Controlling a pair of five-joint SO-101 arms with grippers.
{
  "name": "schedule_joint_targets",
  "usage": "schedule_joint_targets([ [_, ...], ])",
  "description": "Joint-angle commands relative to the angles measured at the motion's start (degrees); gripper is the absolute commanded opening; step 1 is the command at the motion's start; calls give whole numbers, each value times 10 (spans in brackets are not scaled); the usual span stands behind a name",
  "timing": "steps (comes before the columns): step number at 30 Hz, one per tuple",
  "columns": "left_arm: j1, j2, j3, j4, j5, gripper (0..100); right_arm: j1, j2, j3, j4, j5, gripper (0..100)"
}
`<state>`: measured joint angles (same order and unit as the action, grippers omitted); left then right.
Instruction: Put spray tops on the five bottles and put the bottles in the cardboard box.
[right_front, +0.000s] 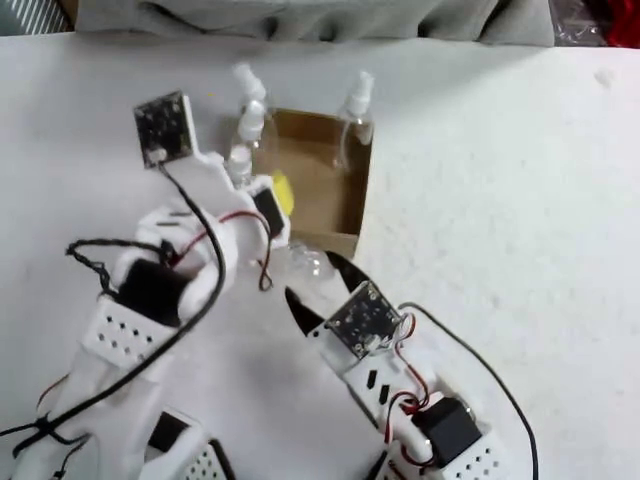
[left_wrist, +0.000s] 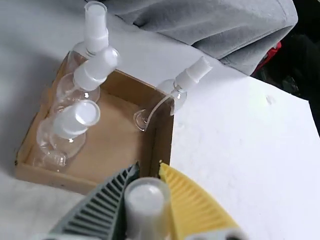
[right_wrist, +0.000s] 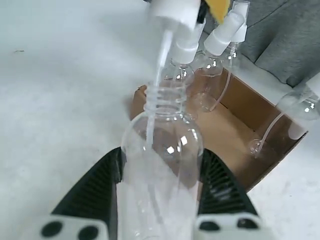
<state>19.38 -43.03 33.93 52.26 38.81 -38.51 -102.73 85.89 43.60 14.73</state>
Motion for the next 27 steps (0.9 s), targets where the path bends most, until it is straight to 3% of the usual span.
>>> schedule_joint_targets([
  [1,19,-62,36,-37,3,21,-1,-6,-41,3,5,16],
  [10,29,-144,122,-56,3,212,-1,-6,-41,3,5,16],
  [22,16,-203,130,-52,3,196,-1,-6,-40,3,5,16],
  [27,0,-259,134,-40,-34,196,0,-6,-40,3,5,16],
])
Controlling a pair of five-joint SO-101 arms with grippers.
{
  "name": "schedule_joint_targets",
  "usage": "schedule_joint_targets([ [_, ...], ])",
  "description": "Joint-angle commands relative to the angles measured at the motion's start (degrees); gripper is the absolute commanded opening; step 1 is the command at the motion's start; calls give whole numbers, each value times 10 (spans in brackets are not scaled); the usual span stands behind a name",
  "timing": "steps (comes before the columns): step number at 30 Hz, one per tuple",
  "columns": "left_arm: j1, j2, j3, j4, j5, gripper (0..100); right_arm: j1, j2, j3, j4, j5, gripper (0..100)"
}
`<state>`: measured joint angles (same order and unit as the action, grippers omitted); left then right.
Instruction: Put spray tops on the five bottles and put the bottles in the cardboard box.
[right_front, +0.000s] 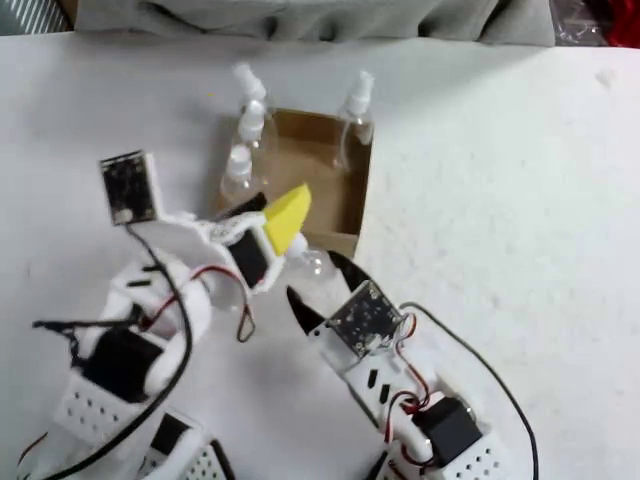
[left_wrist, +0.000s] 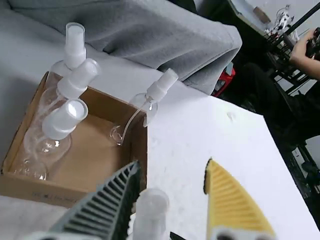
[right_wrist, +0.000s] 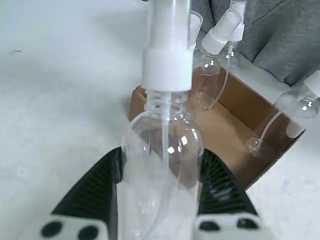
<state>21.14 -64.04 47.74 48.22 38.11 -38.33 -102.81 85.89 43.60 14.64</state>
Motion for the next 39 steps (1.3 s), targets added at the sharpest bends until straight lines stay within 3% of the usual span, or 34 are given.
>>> schedule_joint_targets([
  [1,-21,-59,-5,11,-30,196,3,-5,-40,3,6,16],
  [9,-47,-97,-4,42,-51,196,14,-5,-40,0,6,16],
  [14,-90,-125,-4,57,-51,195,87,-4,-45,-43,-10,16],
  [20,-25,-151,13,120,-91,190,175,0,-41,-131,-79,16],
  [23,0,-164,48,118,-132,101,175,0,-22,-203,-91,16],
  [25,21,-175,75,100,-151,12,178,1,6,-269,-94,16],
  [28,49,-204,121,64,-158,54,180,1,39,-346,-90,16],
  [33,109,-278,234,-32,-162,23,176,1,40,-377,-103,16],
  [39,177,-402,391,-155,-162,21,175,1,40,-391,-209,16],
])
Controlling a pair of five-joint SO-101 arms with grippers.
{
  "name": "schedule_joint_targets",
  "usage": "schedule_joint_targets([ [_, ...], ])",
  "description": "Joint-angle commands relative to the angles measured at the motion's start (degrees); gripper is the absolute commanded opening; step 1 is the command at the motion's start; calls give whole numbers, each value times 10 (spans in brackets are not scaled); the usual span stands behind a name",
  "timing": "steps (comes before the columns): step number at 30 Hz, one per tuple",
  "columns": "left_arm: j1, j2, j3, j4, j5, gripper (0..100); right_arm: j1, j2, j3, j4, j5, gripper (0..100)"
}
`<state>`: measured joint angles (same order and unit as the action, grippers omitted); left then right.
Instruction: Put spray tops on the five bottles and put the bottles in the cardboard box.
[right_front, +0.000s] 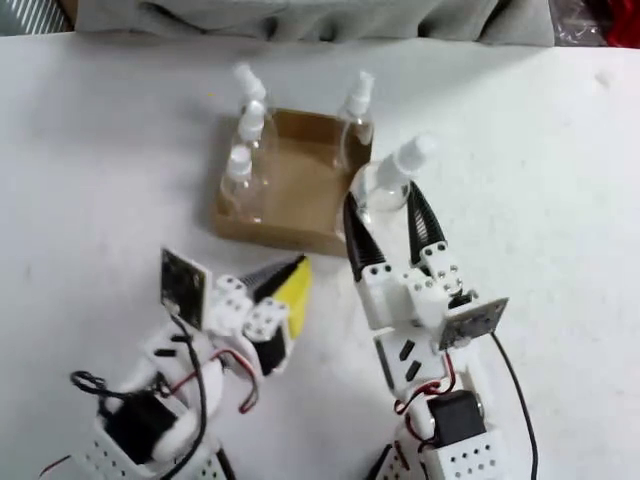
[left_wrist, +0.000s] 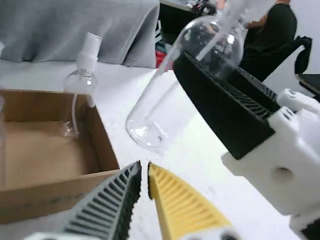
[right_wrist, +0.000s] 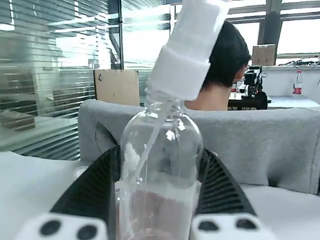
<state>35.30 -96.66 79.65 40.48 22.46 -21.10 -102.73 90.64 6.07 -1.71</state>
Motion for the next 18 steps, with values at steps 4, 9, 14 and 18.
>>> schedule_joint_targets([
  [4,51,-85,108,-125,-5,21,-29,3,-18,-14,-55,16],
  [9,73,-81,129,-151,-6,21,-68,78,-58,-17,-79,16],
  [14,68,-81,164,-213,-6,21,-95,175,-109,-29,-125,16],
  [18,68,-77,174,-227,-6,21,-131,178,-118,-29,-126,16],
])
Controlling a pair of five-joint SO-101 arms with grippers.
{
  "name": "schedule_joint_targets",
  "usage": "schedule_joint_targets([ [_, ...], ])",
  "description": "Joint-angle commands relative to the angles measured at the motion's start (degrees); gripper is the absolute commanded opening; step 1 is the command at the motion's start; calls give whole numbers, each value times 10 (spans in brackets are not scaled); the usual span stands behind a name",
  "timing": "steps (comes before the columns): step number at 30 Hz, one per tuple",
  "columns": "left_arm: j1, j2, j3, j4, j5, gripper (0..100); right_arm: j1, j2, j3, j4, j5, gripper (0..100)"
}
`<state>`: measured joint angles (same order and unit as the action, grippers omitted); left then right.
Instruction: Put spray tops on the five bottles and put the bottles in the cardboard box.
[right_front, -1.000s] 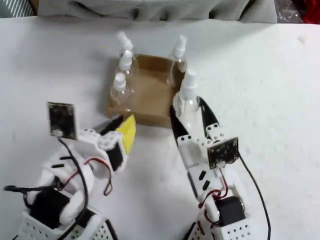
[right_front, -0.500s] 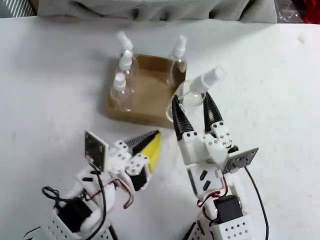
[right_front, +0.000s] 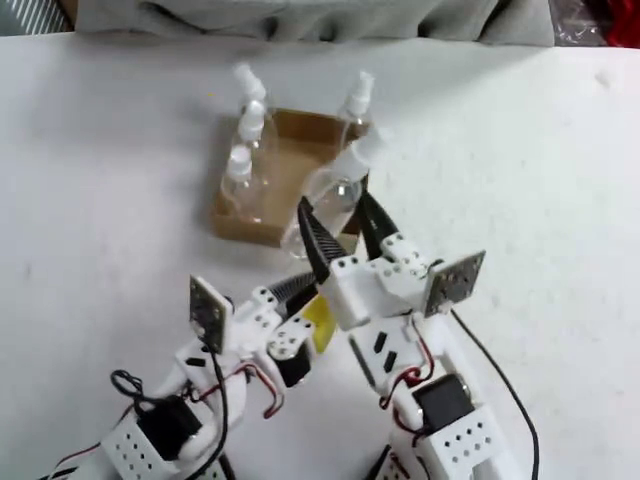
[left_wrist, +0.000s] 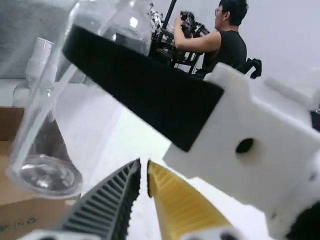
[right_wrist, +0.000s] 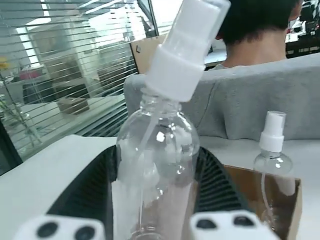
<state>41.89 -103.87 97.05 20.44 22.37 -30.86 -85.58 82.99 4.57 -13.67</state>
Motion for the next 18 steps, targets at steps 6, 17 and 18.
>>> schedule_joint_targets([
  [6,2,-5,0,-25,-5,21,-45,-32,-79,97,-5,16],
  [17,1,-5,0,-11,-49,21,-44,-42,-92,152,34,16],
  [18,1,-5,0,-11,-49,21,-44,-42,-92,160,38,16],
])
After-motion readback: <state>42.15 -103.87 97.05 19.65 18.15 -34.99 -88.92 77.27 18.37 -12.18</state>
